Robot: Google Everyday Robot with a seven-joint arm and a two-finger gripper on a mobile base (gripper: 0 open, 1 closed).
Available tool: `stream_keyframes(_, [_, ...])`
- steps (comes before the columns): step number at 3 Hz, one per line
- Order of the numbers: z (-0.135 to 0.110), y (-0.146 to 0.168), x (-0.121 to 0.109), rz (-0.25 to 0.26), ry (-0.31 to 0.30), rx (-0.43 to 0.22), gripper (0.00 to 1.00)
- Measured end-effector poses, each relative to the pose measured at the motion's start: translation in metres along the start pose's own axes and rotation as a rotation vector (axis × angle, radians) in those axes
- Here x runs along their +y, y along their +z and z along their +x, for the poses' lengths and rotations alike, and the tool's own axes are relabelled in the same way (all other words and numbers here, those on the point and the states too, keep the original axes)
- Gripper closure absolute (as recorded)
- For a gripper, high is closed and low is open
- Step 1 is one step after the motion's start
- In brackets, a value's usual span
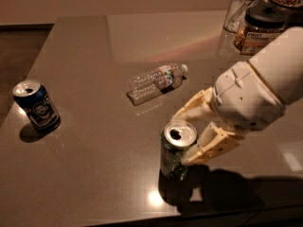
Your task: Knock green can over
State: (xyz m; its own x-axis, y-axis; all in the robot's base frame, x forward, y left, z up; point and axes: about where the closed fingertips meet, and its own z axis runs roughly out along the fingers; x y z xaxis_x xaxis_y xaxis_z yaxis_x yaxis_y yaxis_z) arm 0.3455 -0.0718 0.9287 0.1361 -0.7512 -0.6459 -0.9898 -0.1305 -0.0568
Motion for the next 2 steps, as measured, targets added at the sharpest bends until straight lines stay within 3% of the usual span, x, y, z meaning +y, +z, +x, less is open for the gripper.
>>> stream_keyframes(1, [-0.005,-0.020,-0.016,0.019,0.047,0.132,0.99])
stream_keyframes(2, [-0.008,-0.035,-0.037,0.031,0.097,0.306,1.00])
